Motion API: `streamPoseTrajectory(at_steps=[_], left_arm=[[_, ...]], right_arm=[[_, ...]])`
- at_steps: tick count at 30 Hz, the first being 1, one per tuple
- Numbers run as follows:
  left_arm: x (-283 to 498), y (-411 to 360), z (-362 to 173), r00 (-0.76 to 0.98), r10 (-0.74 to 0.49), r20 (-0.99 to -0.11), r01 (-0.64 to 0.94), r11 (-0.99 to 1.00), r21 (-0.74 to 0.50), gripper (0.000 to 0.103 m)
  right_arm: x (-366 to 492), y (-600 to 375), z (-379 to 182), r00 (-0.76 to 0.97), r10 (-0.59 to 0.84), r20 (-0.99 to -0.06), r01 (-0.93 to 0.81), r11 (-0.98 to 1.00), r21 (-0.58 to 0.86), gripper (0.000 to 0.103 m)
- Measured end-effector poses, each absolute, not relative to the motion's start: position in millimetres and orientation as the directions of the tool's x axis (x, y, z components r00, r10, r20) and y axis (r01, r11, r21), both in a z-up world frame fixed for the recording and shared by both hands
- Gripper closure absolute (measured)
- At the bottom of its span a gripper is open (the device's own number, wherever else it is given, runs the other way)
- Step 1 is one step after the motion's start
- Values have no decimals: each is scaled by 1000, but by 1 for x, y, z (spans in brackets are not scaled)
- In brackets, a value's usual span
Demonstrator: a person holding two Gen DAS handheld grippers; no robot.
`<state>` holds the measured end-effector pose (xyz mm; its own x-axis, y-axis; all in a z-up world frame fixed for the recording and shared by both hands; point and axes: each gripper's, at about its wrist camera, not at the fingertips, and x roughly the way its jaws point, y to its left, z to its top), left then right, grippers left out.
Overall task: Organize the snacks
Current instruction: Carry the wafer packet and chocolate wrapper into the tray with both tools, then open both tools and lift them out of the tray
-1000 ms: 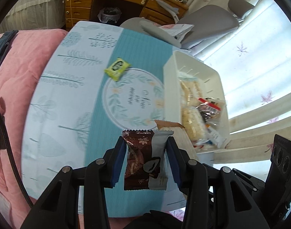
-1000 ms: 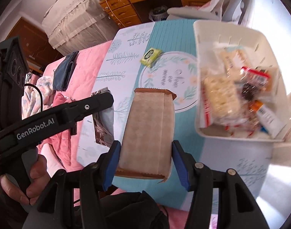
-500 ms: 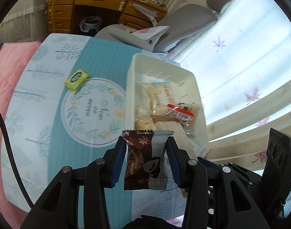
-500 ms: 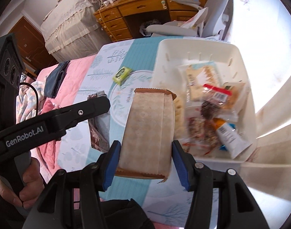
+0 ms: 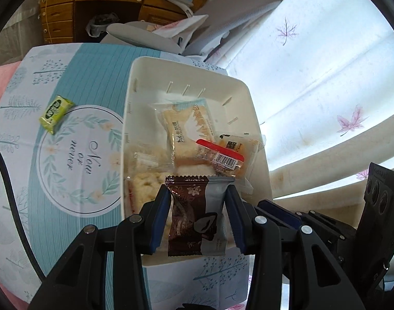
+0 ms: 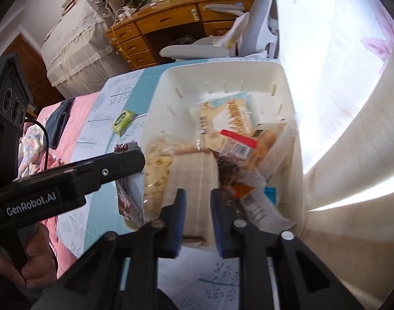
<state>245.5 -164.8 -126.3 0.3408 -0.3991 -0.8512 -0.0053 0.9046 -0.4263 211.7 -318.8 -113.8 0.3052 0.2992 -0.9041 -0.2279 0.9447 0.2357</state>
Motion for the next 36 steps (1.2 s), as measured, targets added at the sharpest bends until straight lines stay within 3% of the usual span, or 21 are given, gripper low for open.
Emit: streamPoseTrajectory(at_steps=[4, 8, 12, 17, 25, 27, 36], left_arm=[[254, -177, -133, 323, -389, -863, 2, 912, -411, 61], [257, -179, -136, 309, -381, -872, -6, 916, -402, 52], [255, -175, -134, 308, -372, -876, -11, 919, -395, 31], [250, -166, -129, 301, -365, -881, -20, 921, -388, 23], [228, -137, -125, 275, -347, -897, -22, 930, -367, 23], [222, -126, -124, 278, -353, -893, -22, 927, -373, 23], [199, -64, -118, 270, -380, -885, 18, 921, -390, 23]], right_arm=[[218, -328, -120, 304, 300, -904, -220, 946, 240, 84], [221, -333, -124, 293, 298, -908, -202, 948, 246, 84], [221, -332, -125, 281, 310, -908, -185, 946, 266, 84], [217, -326, -122, 279, 314, -907, -167, 946, 277, 83], [204, -307, -121, 284, 322, -903, -84, 947, 311, 70], [198, -298, -122, 286, 319, -904, -57, 947, 316, 61], [172, -254, -122, 291, 290, -912, 91, 940, 328, 54]])
